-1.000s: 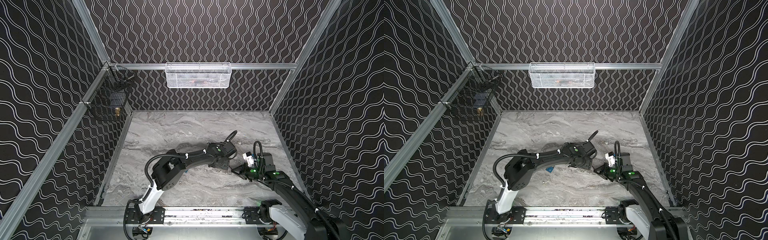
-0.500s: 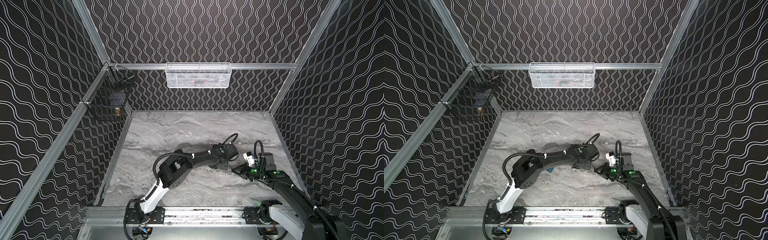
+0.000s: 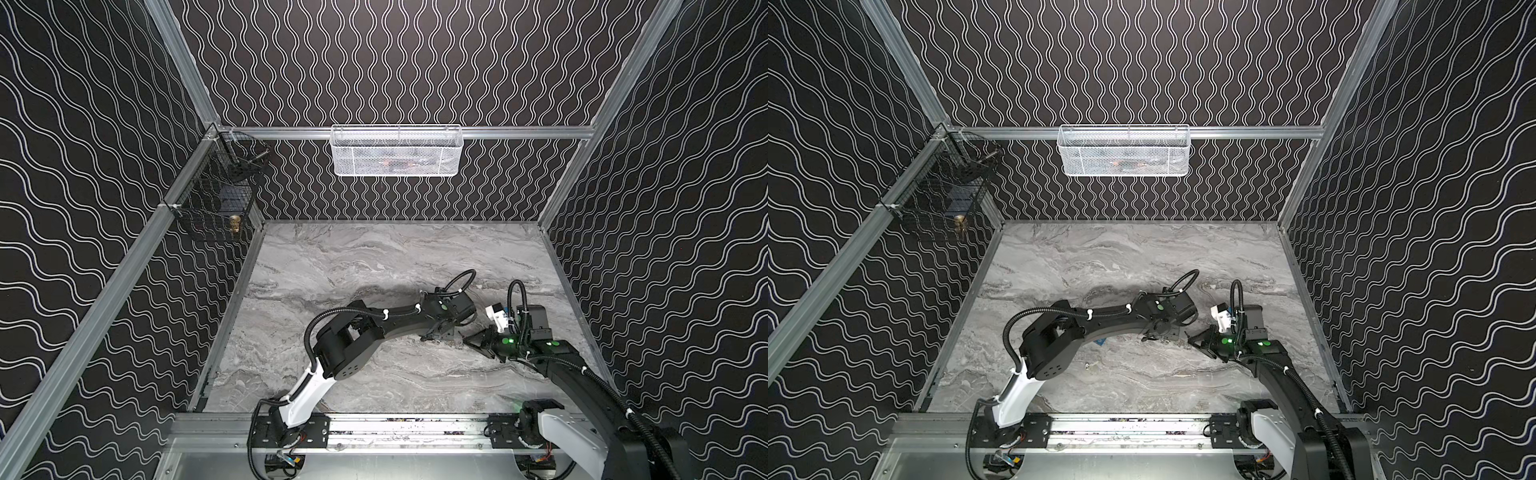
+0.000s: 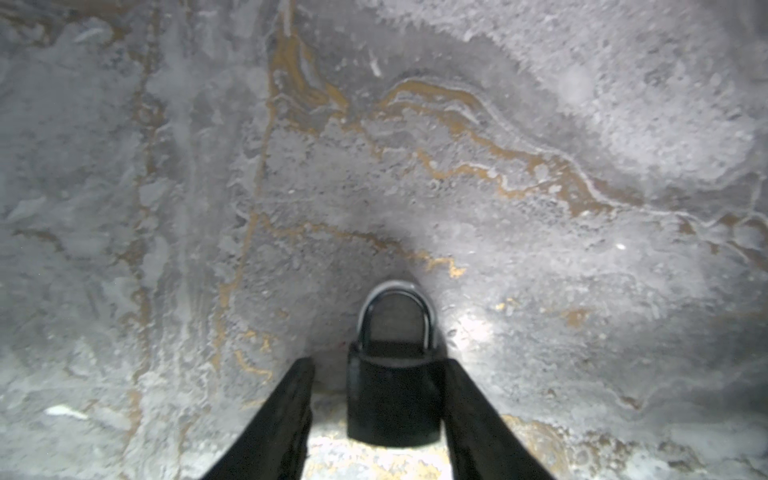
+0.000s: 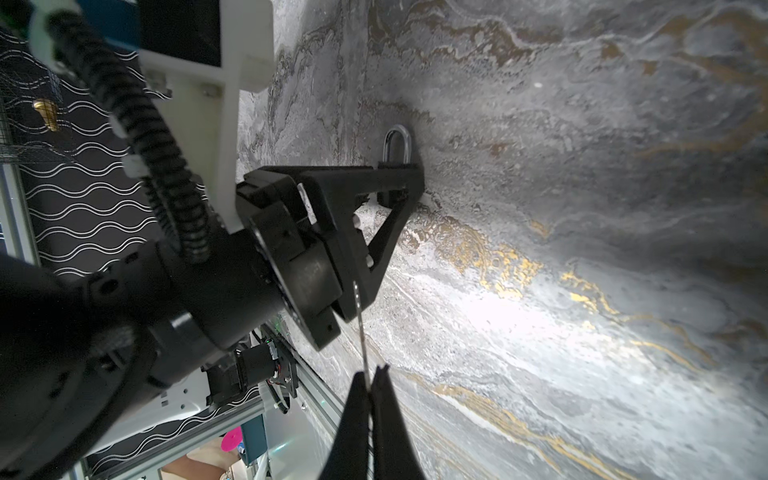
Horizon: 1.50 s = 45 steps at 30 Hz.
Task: Unlock with the key
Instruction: 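Close the left gripper on the black padlock body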
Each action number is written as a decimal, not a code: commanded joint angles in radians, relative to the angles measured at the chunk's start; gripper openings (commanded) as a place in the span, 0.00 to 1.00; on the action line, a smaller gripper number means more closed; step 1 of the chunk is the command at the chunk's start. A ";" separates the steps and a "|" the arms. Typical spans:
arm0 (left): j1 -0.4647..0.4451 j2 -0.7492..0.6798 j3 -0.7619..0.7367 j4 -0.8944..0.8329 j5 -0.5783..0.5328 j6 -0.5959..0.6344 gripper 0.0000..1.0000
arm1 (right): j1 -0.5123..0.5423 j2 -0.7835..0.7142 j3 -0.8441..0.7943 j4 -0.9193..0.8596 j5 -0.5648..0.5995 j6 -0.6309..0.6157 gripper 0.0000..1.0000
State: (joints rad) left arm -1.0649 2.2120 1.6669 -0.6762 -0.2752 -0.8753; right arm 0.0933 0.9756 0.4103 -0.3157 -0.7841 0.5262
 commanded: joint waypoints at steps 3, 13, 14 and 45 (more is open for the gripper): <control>0.000 -0.006 -0.025 -0.071 0.054 -0.015 0.46 | 0.000 0.002 0.023 -0.009 -0.024 -0.031 0.00; 0.019 -0.050 -0.091 -0.087 0.046 -0.035 0.40 | 0.002 0.007 0.027 -0.015 -0.041 -0.041 0.00; 0.020 -0.048 -0.088 -0.093 0.051 -0.034 0.40 | 0.002 0.008 0.026 -0.013 -0.042 -0.042 0.00; 0.038 -0.081 -0.075 -0.046 0.065 -0.074 0.24 | 0.017 0.015 0.040 -0.028 -0.051 -0.065 0.00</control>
State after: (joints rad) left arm -1.0321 2.1544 1.6062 -0.7174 -0.2100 -0.9192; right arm 0.1028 0.9913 0.4389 -0.3367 -0.8242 0.4774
